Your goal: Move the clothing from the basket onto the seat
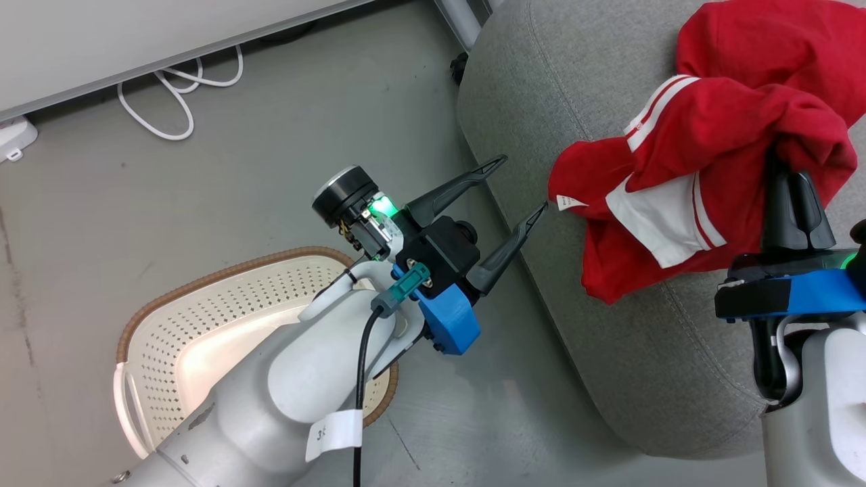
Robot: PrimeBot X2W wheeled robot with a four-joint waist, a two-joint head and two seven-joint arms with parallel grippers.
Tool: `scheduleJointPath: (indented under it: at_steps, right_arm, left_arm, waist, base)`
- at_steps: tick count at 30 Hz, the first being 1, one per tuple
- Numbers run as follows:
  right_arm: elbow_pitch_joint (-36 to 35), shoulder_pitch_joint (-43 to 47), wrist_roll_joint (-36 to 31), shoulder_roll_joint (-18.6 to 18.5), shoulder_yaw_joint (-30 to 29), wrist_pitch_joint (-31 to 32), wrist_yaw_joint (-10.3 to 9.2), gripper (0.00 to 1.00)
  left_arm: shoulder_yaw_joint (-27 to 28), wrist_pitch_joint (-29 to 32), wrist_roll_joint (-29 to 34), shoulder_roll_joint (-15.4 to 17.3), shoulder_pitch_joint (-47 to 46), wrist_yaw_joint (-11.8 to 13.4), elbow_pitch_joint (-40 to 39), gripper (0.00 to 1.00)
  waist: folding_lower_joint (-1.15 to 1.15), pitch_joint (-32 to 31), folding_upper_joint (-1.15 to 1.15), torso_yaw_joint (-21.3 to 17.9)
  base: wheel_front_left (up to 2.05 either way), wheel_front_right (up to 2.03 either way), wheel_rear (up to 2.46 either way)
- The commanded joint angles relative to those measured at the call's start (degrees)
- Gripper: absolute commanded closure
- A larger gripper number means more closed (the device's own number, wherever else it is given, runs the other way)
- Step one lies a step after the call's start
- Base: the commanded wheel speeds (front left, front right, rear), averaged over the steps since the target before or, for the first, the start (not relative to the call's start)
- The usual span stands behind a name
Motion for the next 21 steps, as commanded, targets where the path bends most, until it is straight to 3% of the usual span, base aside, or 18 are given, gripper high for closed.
scheduleJointPath:
  at_steps: [1, 9, 21]
  right_arm:
    - [-0.3, 0.0, 0.3, 0.2, -0.2, 0.0, 0.01, 1.00]
    - [-0.9, -2.8, -0.6, 0.1, 0.7, 0.0, 0.01, 1.00]
    - [-4.7, -17.6, -1.5, -6.3, -0.2, 0.0, 0.01, 1.00]
  left_arm:
    - [-0.1, -0.3, -0.3, 0.3, -0.7, 0.0, 0.1, 0.00]
    - [-0.4, -0.3, -0.5, 0.5, -1.0, 0.0, 0.0, 0.00]
    - [-0.4, -0.1, 0.4, 1.8, -3.8, 0.0, -0.4, 0.00]
  waist:
    - [0.00, 0.1, 0.00, 0.0]
    - [0.00, 0.6, 0.00, 0.1]
    - [0.00, 6.9, 0.00, 0.4]
  base:
    - [0.00, 0.00, 0.00]
    - [0.00, 0.00, 0.00]
    - [0.00, 0.00, 0.00]
